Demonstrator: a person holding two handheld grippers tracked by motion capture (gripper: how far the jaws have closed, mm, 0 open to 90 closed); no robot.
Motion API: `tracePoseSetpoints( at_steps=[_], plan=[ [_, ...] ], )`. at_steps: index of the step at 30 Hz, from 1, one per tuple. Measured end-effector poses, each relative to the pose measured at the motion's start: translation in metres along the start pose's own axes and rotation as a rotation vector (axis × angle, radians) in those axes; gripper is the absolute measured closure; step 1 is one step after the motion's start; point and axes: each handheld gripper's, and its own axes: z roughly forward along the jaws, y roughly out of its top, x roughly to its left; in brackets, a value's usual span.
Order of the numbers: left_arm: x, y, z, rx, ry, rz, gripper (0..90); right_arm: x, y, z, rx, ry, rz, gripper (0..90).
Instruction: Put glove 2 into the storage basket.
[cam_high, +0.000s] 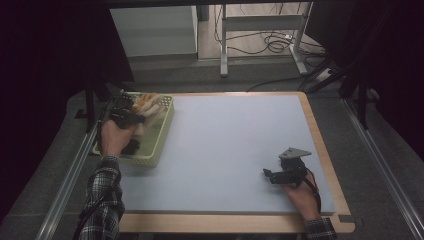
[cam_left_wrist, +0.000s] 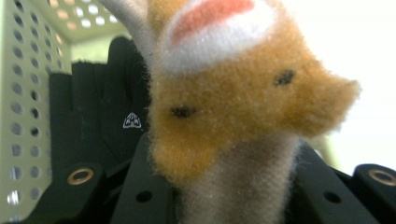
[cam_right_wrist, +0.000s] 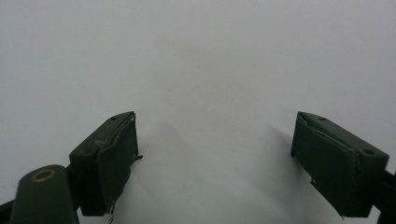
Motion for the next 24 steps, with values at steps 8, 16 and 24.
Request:
tracePoseSetpoints(
  at_steps=[8, 16, 24],
  plan=[
    [0.004, -0.007, 0.043, 0.065, -0.040, -0.016, 70.7, 0.000, 0.000, 0.000, 0.000, 0.000, 0.001, 14.6],
    [-0.015, 0.000, 0.079, 0.168, 0.016, 0.067, 44.5, 0.000, 0.000, 0.000, -0.001, 0.000, 0.001, 14.6],
    [-0.007, 0.005, 0.042, 0.083, 0.001, 0.039, 10.9, 0.000, 0.000, 0.000, 0.000, -0.001, 0.001, 14.6]
  ],
)
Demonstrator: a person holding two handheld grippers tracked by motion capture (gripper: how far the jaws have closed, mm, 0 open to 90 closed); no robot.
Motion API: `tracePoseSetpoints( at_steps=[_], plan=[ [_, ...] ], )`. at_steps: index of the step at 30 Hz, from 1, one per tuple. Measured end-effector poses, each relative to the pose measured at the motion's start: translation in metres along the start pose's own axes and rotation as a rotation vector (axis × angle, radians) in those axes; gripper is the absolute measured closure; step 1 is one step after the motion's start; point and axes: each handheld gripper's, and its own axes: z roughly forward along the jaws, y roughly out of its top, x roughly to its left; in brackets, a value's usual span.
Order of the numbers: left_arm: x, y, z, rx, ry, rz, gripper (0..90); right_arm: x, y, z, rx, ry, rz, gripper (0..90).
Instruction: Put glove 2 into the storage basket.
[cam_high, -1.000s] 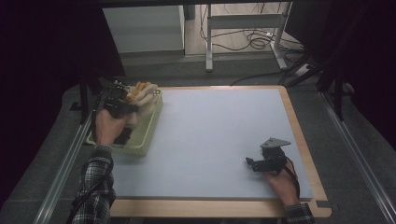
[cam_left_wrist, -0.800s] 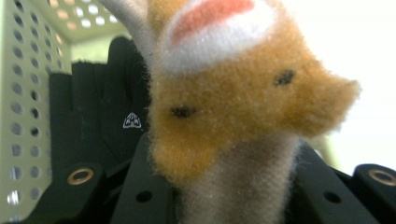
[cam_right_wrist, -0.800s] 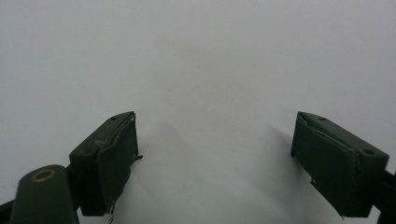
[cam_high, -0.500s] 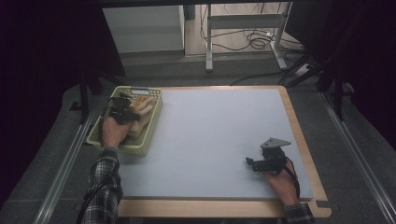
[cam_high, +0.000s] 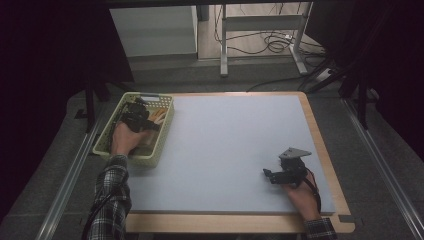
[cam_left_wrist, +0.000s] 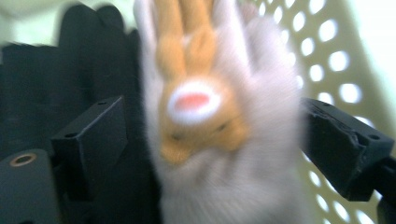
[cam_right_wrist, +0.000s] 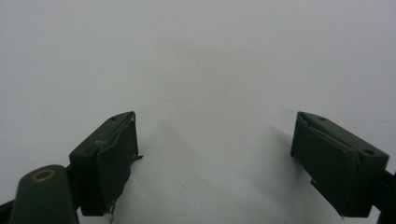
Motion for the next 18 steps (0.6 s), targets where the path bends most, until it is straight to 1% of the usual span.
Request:
tracePoseSetpoints(
  at_steps=[3, 4, 5, 6, 7, 8, 9, 10, 11, 13, 15, 18],
  plan=[
    [0.005, -0.003, -0.016, -0.051, -0.028, -0.009, 12.3, 0.000, 0.000, 0.000, 0.000, 0.000, 0.000, 14.6],
    [0.006, -0.004, -0.020, -0.061, -0.024, -0.013, 14.3, 0.000, 0.000, 0.000, 0.000, 0.000, 0.000, 14.6],
    [0.008, -0.006, -0.023, -0.069, -0.017, -0.020, 19.1, 0.000, 0.000, 0.000, 0.000, 0.000, 0.000, 14.6],
    [0.011, -0.008, -0.023, -0.069, -0.011, -0.025, 25.9, 0.000, 0.000, 0.000, 0.000, 0.000, 0.000, 14.6],
    [0.013, -0.010, -0.022, -0.062, 0.001, -0.025, 34.0, 0.000, 0.000, 0.000, 0.000, 0.000, 0.000, 14.6],
    [0.014, -0.012, -0.020, -0.045, 0.036, -0.020, 40.3, 0.000, 0.000, 0.000, 0.000, 0.000, 0.000, 14.6],
    [0.015, -0.013, -0.017, -0.033, 0.054, -0.017, 48.9, 0.000, 0.000, 0.000, 0.000, 0.000, 0.000, 14.6],
    [0.016, -0.014, -0.013, -0.015, 0.066, -0.018, 53.9, 0.000, 0.000, 0.000, 0.000, 0.000, 0.000, 14.6],
    [0.017, -0.014, -0.008, -0.001, 0.062, -0.027, 58.1, 0.000, 0.000, 0.000, 0.000, 0.000, 0.000, 14.6],
    [0.018, -0.014, 0.001, 0.021, 0.052, -0.032, 64.1, 0.000, 0.000, 0.000, 0.000, 0.001, 0.000, 14.6],
    [0.016, -0.013, 0.007, 0.033, 0.033, -0.038, 67.5, 0.000, 0.000, 0.000, 0.000, 0.000, 0.000, 14.6],
    [0.009, -0.010, 0.014, 0.051, -0.012, -0.026, 70.6, 0.000, 0.000, 0.000, 0.000, 0.000, 0.000, 14.6]
  ],
)
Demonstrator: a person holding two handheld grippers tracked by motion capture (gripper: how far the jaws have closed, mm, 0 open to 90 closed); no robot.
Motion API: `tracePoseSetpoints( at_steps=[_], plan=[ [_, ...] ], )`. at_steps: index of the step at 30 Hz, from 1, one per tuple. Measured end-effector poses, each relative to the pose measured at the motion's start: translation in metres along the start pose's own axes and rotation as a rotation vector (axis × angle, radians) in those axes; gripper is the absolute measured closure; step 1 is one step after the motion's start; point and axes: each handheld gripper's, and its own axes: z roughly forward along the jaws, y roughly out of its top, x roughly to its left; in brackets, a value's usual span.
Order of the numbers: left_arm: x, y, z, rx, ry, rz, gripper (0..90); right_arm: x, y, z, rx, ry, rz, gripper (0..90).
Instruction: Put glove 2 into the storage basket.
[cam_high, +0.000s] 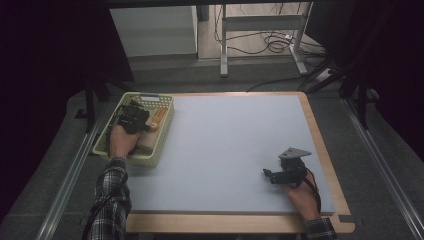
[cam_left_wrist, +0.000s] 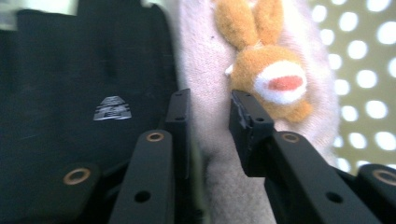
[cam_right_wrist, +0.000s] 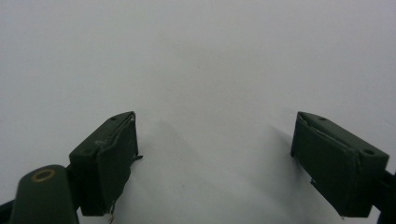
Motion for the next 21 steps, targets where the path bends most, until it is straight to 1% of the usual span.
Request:
tracePoseSetpoints(
  at_steps=[2, 3, 5, 7, 8, 10, 12, 15, 18, 21],
  plan=[
    [-0.004, 0.001, 0.003, 0.002, -0.010, 0.004, 70.9, 0.000, 0.000, 0.000, 0.000, 0.000, 0.000, 14.6],
    [-0.005, 0.001, 0.004, 0.006, -0.005, 0.013, 70.8, 0.000, 0.000, 0.000, 0.000, 0.000, 0.001, 14.6],
    [-0.003, 0.000, 0.003, -0.003, 0.003, 0.008, 68.8, 0.000, 0.000, 0.000, 0.000, 0.000, 0.000, 14.6],
    [0.000, -0.001, 0.000, -0.018, 0.018, 0.000, 62.3, 0.000, 0.000, 0.000, 0.000, 0.000, 0.000, 14.6],
    [0.002, -0.002, -0.003, -0.026, 0.019, -0.007, 59.8, 0.000, 0.000, 0.000, 0.000, 0.000, 0.000, 14.6],
    [0.006, -0.004, -0.008, -0.061, 0.014, -0.021, 55.7, 0.000, 0.000, 0.000, 0.000, 0.000, 0.000, 14.6],
    [0.008, -0.006, -0.013, -0.082, 0.016, -0.020, 50.3, 0.000, 0.000, 0.000, 0.000, 0.000, 0.000, 14.6],
    [0.005, -0.010, -0.020, -0.118, 0.022, -0.012, 40.5, 0.000, 0.000, 0.000, 0.000, 0.000, 0.000, 14.6],
    [0.004, -0.012, -0.027, -0.151, 0.015, -0.005, 36.2, 0.000, 0.000, 0.000, 0.000, 0.000, 0.000, 14.6],
    [0.003, -0.015, -0.034, -0.180, 0.006, -0.006, 29.3, 0.000, 0.000, 0.000, 0.000, 0.000, 0.000, 14.6]
  ],
)
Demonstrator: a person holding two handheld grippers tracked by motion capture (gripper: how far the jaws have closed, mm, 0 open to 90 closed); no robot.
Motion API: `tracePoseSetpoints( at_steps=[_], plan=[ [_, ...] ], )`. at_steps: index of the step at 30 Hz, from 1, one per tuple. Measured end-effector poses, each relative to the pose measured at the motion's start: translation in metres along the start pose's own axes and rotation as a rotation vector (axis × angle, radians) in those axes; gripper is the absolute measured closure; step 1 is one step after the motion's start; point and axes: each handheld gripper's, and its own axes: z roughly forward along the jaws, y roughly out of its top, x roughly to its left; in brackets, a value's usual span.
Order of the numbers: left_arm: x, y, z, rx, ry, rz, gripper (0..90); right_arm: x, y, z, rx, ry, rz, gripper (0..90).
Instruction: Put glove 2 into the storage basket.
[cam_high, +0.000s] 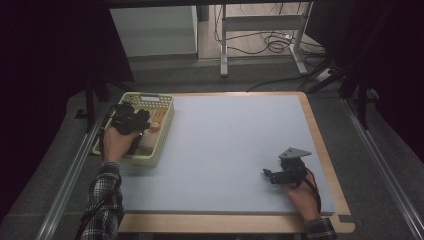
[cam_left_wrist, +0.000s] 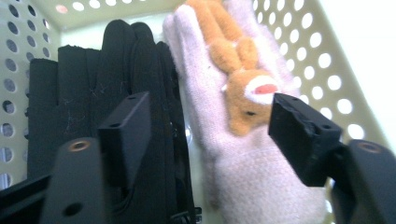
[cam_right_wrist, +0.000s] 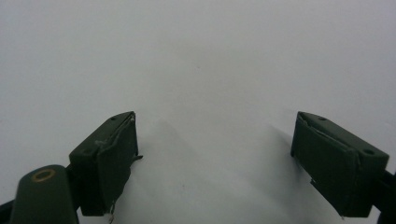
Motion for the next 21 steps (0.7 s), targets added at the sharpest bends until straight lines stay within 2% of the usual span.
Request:
tracePoseSetpoints(
  at_steps=[4, 7, 10, 21],
  plan=[
    [-0.001, -0.004, -0.008, -0.035, -0.020, -0.009, 22.3, 0.000, 0.000, 0.000, 0.000, 0.000, 0.000, 14.6],
    [-0.001, -0.007, -0.013, -0.054, -0.043, -0.003, 18.2, 0.000, 0.000, 0.000, 0.000, 0.000, 0.000, 14.6],
    [-0.003, -0.010, -0.018, -0.062, -0.049, 0.011, 12.8, 0.000, 0.000, 0.000, 0.000, 0.000, 0.000, 14.6],
    [-0.005, -0.023, -0.030, -0.078, -0.056, 0.048, 6.6, 0.000, 0.000, 0.000, 0.000, 0.000, -0.001, 14.6]
  ],
)
